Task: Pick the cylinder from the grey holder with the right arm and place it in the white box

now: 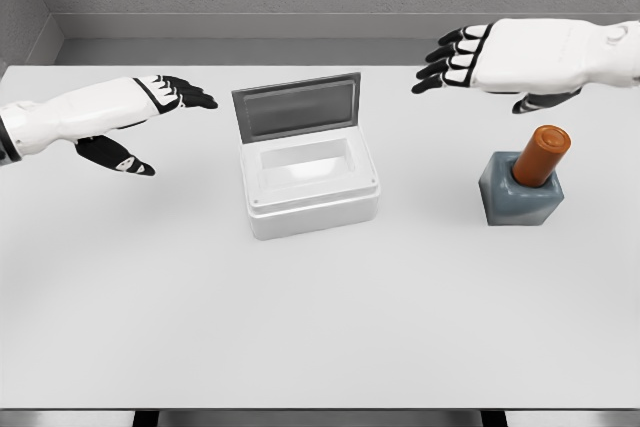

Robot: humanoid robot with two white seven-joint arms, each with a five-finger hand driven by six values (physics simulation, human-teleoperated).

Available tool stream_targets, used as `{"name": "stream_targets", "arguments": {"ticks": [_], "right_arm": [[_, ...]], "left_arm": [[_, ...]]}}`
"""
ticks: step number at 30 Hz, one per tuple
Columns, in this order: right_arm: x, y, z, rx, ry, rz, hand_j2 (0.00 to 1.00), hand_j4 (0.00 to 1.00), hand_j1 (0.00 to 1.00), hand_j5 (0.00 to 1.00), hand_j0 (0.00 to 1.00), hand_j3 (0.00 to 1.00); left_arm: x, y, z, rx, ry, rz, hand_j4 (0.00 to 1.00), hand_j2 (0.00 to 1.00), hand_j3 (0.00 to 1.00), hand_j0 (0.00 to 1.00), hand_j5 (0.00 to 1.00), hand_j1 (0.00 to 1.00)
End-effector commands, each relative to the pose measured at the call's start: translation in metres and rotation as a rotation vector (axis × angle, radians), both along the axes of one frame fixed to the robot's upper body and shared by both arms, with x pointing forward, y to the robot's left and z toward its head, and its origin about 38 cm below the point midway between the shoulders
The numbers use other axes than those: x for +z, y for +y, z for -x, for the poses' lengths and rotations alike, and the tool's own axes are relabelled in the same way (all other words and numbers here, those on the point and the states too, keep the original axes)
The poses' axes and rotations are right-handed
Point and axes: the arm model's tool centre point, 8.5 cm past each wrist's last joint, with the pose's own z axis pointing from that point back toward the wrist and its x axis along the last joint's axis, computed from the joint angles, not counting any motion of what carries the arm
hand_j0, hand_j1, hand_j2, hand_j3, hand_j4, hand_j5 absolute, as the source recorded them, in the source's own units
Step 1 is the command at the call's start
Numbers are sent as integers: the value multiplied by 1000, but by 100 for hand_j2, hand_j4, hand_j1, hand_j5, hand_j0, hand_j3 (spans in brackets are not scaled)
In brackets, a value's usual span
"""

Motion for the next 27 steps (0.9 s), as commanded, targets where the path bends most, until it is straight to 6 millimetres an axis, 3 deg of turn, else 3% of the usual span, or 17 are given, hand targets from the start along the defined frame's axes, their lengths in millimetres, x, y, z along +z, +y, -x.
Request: {"name": "stream_targets", "arguments": {"ticks": [1, 3, 4, 5, 6, 7, 9, 12, 13, 14, 17, 19, 21, 23, 25, 27], "right_arm": [[0, 0, 0, -1, 2, -4, 100, 100, 100, 100, 100, 100], [3, 1, 0, -1, -4, -7, 100, 100, 100, 100, 100, 100], [6, -1, -1, -5, -11, -8, 100, 100, 100, 100, 100, 100], [7, -3, -2, -10, -13, -7, 100, 100, 100, 100, 100, 100], [11, -12, 0, -33, -21, 3, 100, 100, 100, 100, 100, 100], [28, -38, 4, -93, -58, 16, 100, 100, 100, 100, 100, 100], [46, -69, 13, -168, -91, 29, 100, 100, 100, 100, 100, 100], [48, -86, 20, -211, -90, 59, 100, 100, 100, 100, 100, 100], [42, -86, 20, -210, -76, 63, 100, 100, 100, 100, 100, 100], [30, -86, 20, -207, -45, 69, 100, 100, 100, 100, 100, 100], [-4, -83, 20, -197, 41, 109, 100, 100, 100, 100, 100, 100], [-18, -82, 21, -191, 79, 129, 100, 100, 100, 100, 100, 100], [-24, -82, 22, -190, 95, 132, 100, 100, 100, 100, 100, 100], [-33, -81, 21, -186, 117, 139, 100, 100, 100, 100, 100, 100], [-38, -79, 21, -182, 128, 138, 100, 100, 100, 100, 100, 100], [-45, -74, 14, -177, 142, 124, 100, 100, 100, 100, 100, 100]], "left_arm": [[1, 1, 0, 3, 3, 6, 100, 100, 100, 100, 100, 100], [2, -3, -1, -3, 4, 38, 100, 100, 100, 100, 100, 100], [0, 8, -5, 26, 30, 70, 100, 100, 100, 100, 100, 100], [-4, 21, -11, 70, 52, 83, 100, 100, 100, 100, 100, 100], [-18, 56, -20, 182, 118, 151, 100, 100, 100, 100, 100, 100], [-36, 66, -20, 214, 208, 240, 100, 100, 100, 100, 100, 100], [-44, 65, -19, 213, 255, 288, 100, 100, 100, 100, 100, 100], [-52, 53, -18, 185, 295, 323, 100, 100, 100, 100, 100, 100], [-67, 50, -11, 175, 361, 326, 100, 100, 100, 100, 100, 100], [-69, 55, -11, 192, 367, 330, 100, 100, 100, 100, 100, 100], [-60, 57, -14, 196, 367, 391, 100, 100, 100, 100, 100, 100], [-61, 47, -12, 126, 493, 546, 100, 100, 100, 100, 100, 100], [-51, 58, -23, 195, 595, 774, 100, 100, 100, 100, 100, 100], [-51, 62, -24, 222, 623, 792, 100, 100, 100, 100, 100, 100], [-51, 59, -50, 302, 683, 837, 100, 100, 100, 100, 100, 100], [-49, 74, -57, 358, 672, 865, 100, 100, 100, 100, 100, 100]]}}
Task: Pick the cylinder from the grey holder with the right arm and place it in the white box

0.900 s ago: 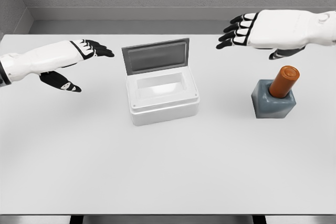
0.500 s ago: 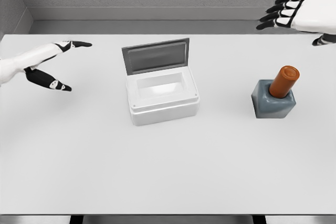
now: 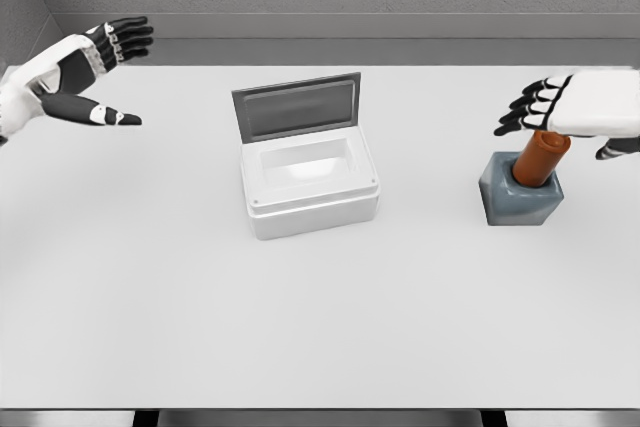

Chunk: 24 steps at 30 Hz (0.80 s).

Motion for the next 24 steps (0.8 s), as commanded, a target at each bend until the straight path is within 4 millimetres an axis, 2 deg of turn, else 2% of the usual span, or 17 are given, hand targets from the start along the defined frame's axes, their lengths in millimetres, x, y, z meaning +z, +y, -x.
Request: {"name": "stream_targets", "arguments": {"ticks": [1, 2, 3, 4, 5, 6, 7, 15, 16, 18, 24], "right_arm": [[-11, 3, -7, -7, 27, -16, 100, 100, 100, 100, 100, 100], [-14, 2, -10, -14, 30, -17, 100, 100, 100, 100, 100, 100], [-17, 0, -12, -25, 38, -16, 100, 100, 100, 100, 100, 100], [-21, -2, -15, -33, 42, -12, 100, 100, 100, 100, 100, 100], [-25, -3, -21, -45, 46, -11, 100, 100, 100, 100, 100, 100], [-31, -5, -26, -61, 53, -2, 100, 100, 100, 100, 100, 100], [-36, -7, -30, -71, 62, 0, 100, 100, 100, 100, 100, 100], [-47, -11, -32, -86, 79, 28, 100, 100, 100, 100, 100, 100], [-47, -11, -32, -85, 78, 27, 100, 100, 100, 100, 100, 100], [-49, -10, -34, -89, 83, 22, 100, 100, 100, 100, 100, 100], [-55, -7, -35, -84, 94, 28, 100, 100, 100, 100, 100, 100]], "left_arm": [[-17, 15, -7, 75, 87, 21, 100, 100, 100, 100, 100, 100], [-29, 21, -7, 91, 100, -67, 100, 100, 100, 100, 100, 100], [-42, 16, -7, 60, 99, -268, 100, 100, 100, 100, 100, 100], [-45, 7, -8, 34, 86, -310, 100, 100, 100, 100, 100, 100], [-46, 3, -8, 28, 85, -306, 100, 100, 100, 100, 100, 100], [-49, -14, -12, 5, 83, -282, 100, 100, 100, 100, 100, 100], [-43, -14, -15, 8, 74, -279, 100, 100, 100, 100, 100, 100], [-34, 3, -19, 71, 102, -239, 100, 100, 100, 100, 100, 100], [-32, 12, -17, 83, 103, -258, 100, 100, 100, 100, 100, 100], [-37, 18, -16, 101, 121, -264, 100, 100, 100, 100, 100, 100], [-39, 21, -15, 106, 127, -264, 100, 100, 100, 100, 100, 100]]}}
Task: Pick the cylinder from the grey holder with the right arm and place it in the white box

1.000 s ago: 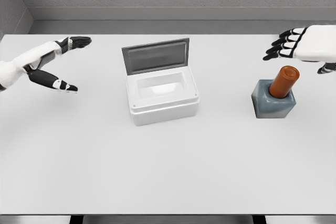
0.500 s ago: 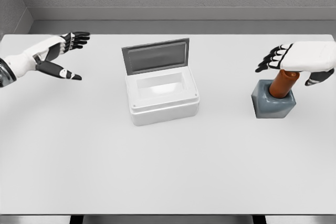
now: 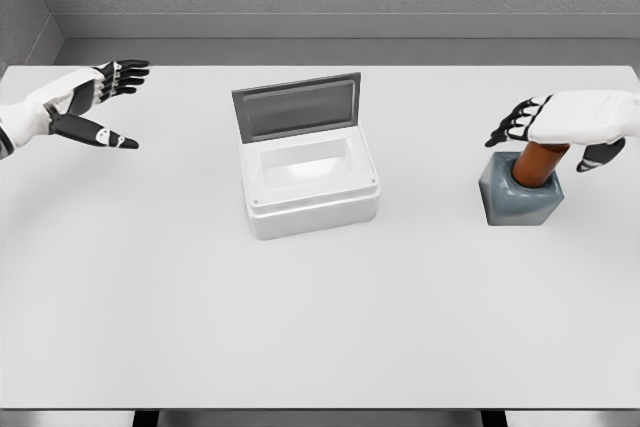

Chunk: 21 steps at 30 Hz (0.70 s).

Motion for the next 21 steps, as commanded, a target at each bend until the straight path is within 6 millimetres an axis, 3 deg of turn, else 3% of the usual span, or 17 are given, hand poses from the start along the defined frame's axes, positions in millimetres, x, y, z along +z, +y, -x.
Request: {"name": "stream_targets", "arguments": {"ticks": [1, 7, 11, 15, 17, 20, 21], "right_arm": [[-1, 0, 0, -2, 2, -2, 100, 100, 100, 100, 100, 100], [-3, 7, -2, 12, 3, -5, 98, 98, 98, 98, 98, 98], [-4, 7, -2, 12, 5, -6, 63, 63, 63, 63, 63, 63], [-9, 7, -1, 13, 20, 1, 47, 47, 47, 47, 47, 47], [-10, 7, 0, 14, 23, 3, 32, 32, 32, 32, 32, 32], [-10, 6, 0, 12, 24, 5, 26, 26, 26, 26, 26, 26], [-10, 6, 1, 12, 24, 4, 19, 19, 19, 19, 19, 19]], "left_arm": [[0, 2, 0, 5, 1, 5, 100, 100, 100, 100, 100, 100], [-1, 1, 0, 4, 3, 6, 100, 100, 100, 100, 100, 100], [0, -1, 0, -2, -1, 5, 100, 100, 100, 100, 100, 100], [-1, -3, 0, -7, -3, 7, 100, 100, 100, 100, 100, 100], [-1, -3, 0, -7, -3, 7, 100, 100, 100, 100, 100, 100], [-2, -4, 0, -8, -3, 8, 100, 100, 100, 100, 100, 100], [-2, -4, 0, -8, -3, 8, 100, 100, 100, 100, 100, 100]]}}
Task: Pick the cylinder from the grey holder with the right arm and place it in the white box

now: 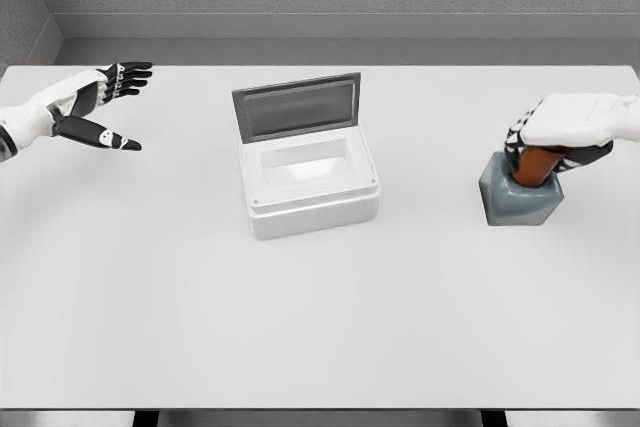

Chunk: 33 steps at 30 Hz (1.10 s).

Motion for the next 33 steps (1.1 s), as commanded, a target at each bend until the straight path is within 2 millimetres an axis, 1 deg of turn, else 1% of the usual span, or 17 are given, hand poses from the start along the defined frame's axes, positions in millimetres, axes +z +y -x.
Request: {"name": "stream_targets", "arguments": {"ticks": [1, 3, 6, 8, 11, 13, 14, 16, 18, 19, 22, 24, 25, 27, 30, 31, 33], "right_arm": [[-4, -2, 2, 9, 11, 24, 12, 12, 12, 12, 12, 12], [-2, -2, 2, 9, 9, 19, 2, 2, 2, 2, 2, 2], [6, 2, -1, 13, -8, -3, 2, 2, 2, 2, 2, 2], [26, 3, -4, 6, -40, -59, 2, 2, 2, 2, 2, 2], [40, 10, -8, 18, -60, -113, 3, 3, 3, 3, 3, 3], [43, 35, -15, 67, -70, -143, 6, 6, 6, 6, 6, 6], [41, 51, -18, 99, -68, -164, 7, 7, 7, 7, 7, 7], [42, 77, -22, 150, -72, -188, 7, 7, 7, 7, 7, 7], [44, 113, -26, 221, -75, -226, 7, 7, 7, 7, 7, 7], [46, 126, -27, 249, -78, -237, 7, 7, 7, 7, 7, 7], [51, 161, -27, 319, -83, -262, 8, 8, 8, 8, 8, 8], [54, 175, -28, 345, -90, -269, 9, 9, 9, 9, 9, 9], [53, 178, -28, 353, -88, -261, 10, 10, 10, 10, 10, 10], [47, 187, -27, 367, -72, -256, 11, 11, 11, 11, 11, 11], [40, 192, -32, 361, -54, -257, 13, 13, 13, 13, 13, 13], [32, 193, -33, 358, -34, -244, 13, 13, 13, 13, 13, 13], [26, 195, -35, 352, -20, -241, 13, 13, 13, 13, 13, 13]], "left_arm": [[1, 0, 0, 1, -1, 6, 100, 100, 100, 100, 100, 100], [1, 0, 0, 1, -1, 6, 100, 100, 100, 100, 100, 100], [0, -1, 0, 0, -1, 7, 100, 100, 100, 100, 100, 100], [0, -1, 0, 0, -1, 7, 100, 100, 100, 100, 100, 100], [0, -1, 0, 0, -1, 7, 100, 100, 100, 100, 100, 100], [0, -1, 0, 0, -1, 7, 100, 100, 100, 100, 100, 100], [0, -1, 0, 0, -1, 7, 100, 100, 100, 100, 100, 100], [1, -1, 0, 0, -1, 9, 100, 100, 100, 100, 100, 100], [1, -1, 0, 0, -1, 9, 100, 100, 100, 100, 100, 100], [1, -1, 0, 0, -1, 9, 100, 100, 100, 100, 100, 100], [1, -1, 0, 0, -1, 9, 100, 100, 100, 100, 100, 100], [1, -1, 0, 0, -1, 9, 100, 100, 100, 100, 100, 100], [1, -1, 0, 0, -1, 9, 100, 100, 100, 100, 100, 100], [1, -1, 0, 0, -1, 9, 100, 100, 100, 100, 100, 100], [1, -2, 0, -2, -2, 10, 100, 100, 100, 100, 100, 100], [0, -2, 0, -1, 0, 12, 100, 100, 100, 100, 100, 100], [-1, -1, 0, 1, 3, 15, 100, 100, 100, 100, 100, 100]]}}
